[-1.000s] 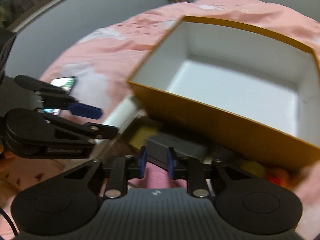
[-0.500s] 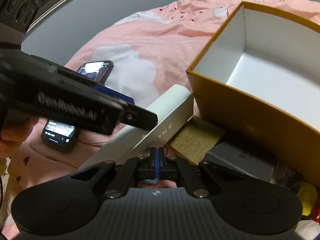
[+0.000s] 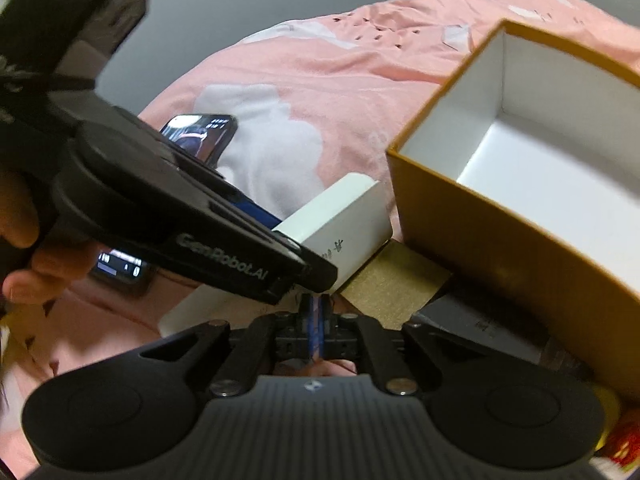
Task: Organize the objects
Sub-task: 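Grasp the small gold cube box with the right gripper while left lifts the power bank, then carry both items over the orange box while left lowers and releases the power bank inside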
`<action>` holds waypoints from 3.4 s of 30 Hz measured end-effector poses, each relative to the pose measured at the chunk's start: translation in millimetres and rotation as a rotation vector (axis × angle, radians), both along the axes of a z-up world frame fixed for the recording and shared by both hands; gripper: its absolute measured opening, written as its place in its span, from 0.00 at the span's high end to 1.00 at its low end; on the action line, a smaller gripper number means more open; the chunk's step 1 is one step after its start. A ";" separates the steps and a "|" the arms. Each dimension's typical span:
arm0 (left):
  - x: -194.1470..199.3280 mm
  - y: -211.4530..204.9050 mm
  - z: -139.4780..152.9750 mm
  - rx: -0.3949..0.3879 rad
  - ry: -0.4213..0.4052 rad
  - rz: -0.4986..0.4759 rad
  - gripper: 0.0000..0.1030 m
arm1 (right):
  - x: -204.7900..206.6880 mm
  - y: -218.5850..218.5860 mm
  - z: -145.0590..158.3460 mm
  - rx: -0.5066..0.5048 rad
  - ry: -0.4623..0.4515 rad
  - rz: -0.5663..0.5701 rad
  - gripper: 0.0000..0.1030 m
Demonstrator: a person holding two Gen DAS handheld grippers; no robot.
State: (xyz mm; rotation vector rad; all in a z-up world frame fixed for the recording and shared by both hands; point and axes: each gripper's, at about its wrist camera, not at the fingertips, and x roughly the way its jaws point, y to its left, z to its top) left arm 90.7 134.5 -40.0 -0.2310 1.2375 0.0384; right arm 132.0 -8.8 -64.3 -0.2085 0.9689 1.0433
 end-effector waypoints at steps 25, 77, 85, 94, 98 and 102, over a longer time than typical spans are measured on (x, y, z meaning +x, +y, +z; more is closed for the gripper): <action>-22.1 40.4 30.9 -0.079 -0.218 0.065 0.65 | -30.0 68.7 -63.2 -0.682 -0.620 0.499 0.32; 160.0 -27.0 19.9 -0.256 -0.224 -0.054 0.69 | 136.6 -114.3 50.6 -0.139 -0.255 -0.250 0.55; 168.4 -47.9 -20.5 -0.180 -0.123 -0.067 0.69 | 152.1 -125.5 26.9 -0.094 -0.141 -0.276 0.55; 156.0 -55.7 -33.2 -0.054 -0.135 -0.009 0.68 | 155.6 -124.0 6.9 -0.102 -0.083 -0.283 0.55; 149.2 -58.1 -32.2 0.004 -0.141 -0.023 0.64 | 156.7 -122.6 2.1 -0.116 -0.060 -0.296 0.55; 141.0 -63.8 -28.0 0.065 -0.156 -0.062 0.54 | 155.9 -119.1 2.0 -0.127 -0.055 -0.300 0.55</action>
